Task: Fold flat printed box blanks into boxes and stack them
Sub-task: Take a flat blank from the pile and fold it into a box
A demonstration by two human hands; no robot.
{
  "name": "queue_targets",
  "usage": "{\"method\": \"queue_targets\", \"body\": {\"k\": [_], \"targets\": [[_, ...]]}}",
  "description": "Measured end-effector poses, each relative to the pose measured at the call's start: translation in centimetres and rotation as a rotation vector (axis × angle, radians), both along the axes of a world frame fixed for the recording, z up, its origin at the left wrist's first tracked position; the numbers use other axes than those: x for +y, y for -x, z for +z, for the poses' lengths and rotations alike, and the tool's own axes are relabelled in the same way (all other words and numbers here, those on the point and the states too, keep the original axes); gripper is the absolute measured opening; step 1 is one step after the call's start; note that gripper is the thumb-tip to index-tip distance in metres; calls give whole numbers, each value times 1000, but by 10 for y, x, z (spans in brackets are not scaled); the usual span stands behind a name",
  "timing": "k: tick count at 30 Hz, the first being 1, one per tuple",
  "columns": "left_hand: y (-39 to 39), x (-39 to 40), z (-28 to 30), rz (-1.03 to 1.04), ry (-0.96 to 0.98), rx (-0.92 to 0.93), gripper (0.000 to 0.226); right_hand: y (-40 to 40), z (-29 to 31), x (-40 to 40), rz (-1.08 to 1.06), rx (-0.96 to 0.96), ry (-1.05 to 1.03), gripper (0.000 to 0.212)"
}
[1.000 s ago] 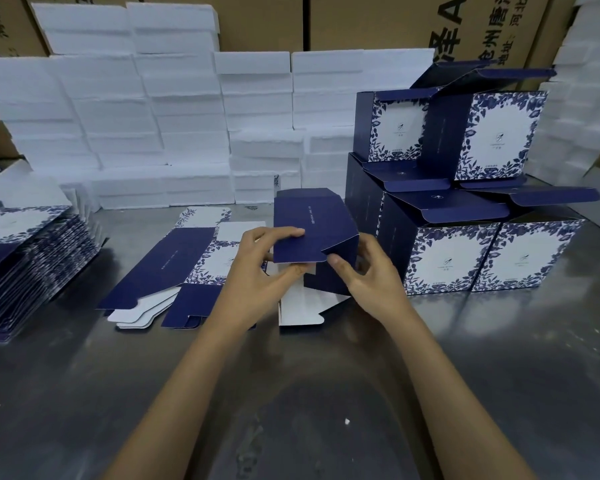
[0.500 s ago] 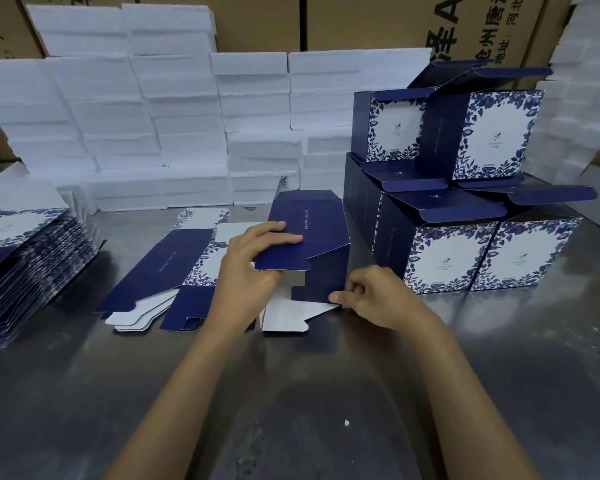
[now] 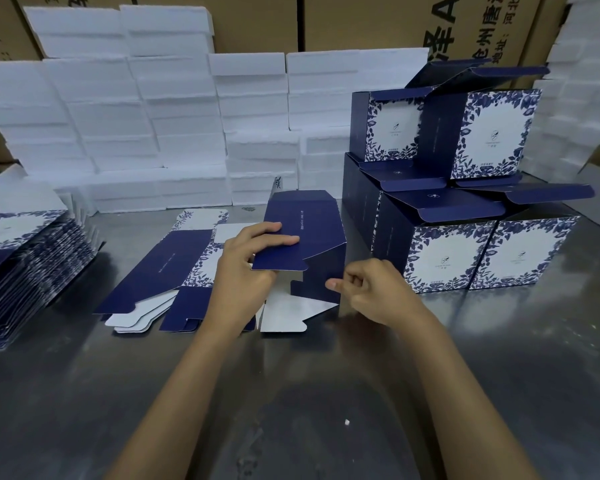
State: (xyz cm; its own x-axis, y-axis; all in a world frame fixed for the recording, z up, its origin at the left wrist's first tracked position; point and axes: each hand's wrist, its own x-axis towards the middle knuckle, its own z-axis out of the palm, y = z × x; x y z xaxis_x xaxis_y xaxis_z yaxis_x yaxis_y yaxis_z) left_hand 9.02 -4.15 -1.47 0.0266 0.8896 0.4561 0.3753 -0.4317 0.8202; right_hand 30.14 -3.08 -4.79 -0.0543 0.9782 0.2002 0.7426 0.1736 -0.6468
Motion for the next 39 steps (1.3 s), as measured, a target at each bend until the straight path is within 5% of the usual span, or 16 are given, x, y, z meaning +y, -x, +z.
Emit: {"method": "queue_targets", "body": {"k": [11, 18, 22, 26, 32, 39], "targets": [[2, -1, 1, -20, -3, 2, 68, 1, 7, -4, 17, 140, -84, 50], [-3, 1, -2, -42, -18, 21, 66, 9, 26, -8, 3, 656, -192, 18], [-3, -3, 0, -56, -54, 172, 54, 17, 25, -13, 135, 568, -125, 28], [5, -3, 0, -158, 50, 310, 75, 19, 23, -14, 129, 517, -132, 35], [5, 4, -3, -81, 16, 114, 49, 22, 22, -11, 130, 550, -191, 31], [8, 7, -5, -130, 109, 68, 50, 23, 17, -6, 108, 543, -233, 29]]}}
